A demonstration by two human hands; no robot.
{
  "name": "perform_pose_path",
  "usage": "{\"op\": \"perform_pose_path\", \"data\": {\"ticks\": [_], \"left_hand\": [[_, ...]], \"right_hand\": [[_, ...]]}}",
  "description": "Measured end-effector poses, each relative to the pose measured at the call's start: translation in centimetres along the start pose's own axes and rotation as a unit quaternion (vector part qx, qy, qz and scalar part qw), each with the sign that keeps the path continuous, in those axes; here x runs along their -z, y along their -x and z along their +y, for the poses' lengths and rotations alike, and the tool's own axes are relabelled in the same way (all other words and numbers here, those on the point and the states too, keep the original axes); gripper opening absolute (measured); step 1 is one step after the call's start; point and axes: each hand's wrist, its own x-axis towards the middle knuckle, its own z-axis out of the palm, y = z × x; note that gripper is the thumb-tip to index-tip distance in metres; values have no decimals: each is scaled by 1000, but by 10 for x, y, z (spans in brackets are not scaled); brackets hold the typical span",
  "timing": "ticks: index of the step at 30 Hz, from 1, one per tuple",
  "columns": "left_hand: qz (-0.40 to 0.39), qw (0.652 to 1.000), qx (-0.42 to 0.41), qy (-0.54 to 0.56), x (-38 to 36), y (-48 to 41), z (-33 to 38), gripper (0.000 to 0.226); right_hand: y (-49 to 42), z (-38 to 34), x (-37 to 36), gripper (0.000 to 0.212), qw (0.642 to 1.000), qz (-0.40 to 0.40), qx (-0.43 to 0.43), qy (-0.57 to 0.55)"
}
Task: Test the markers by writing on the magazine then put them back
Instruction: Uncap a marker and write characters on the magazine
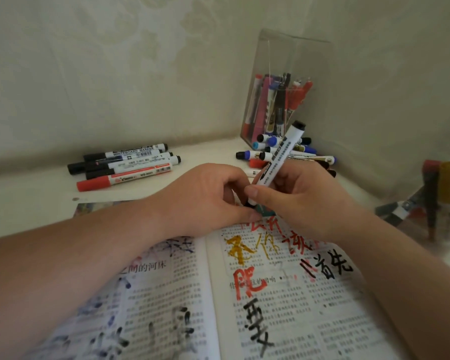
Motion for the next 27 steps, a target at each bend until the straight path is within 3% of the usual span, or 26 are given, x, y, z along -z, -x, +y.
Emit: {"op": "perform_pose_path", "data": {"ticks": [7,12,14,17,21,25,27], "left_hand": [[12,999,-27,-26,0,-2,-8,23],[11,999,-41,-23,-1,-4,-13,21],[21,997,-62,-28,-3,-4,-14,25],[9,997,-72,5,-4,-3,-12,11],[-18,995,-97,-11,-8,0,-8,16],[-12,981,-158,-113,-7,2,-4,18],[34,965,-185,-180,-10,2,0,32]], "right_hand": [[2,-1,-12,3,999,16,33,8],[2,0,-18,11,997,16,50,48],[5,4,-18,10,996,45,47,61],[6,7,-17,22,990,126,51,42],[4,4,-11,53,956,246,106,-122],[4,3,-11,52,950,256,164,-73],[4,1,-10,51,950,262,160,-58]]}}
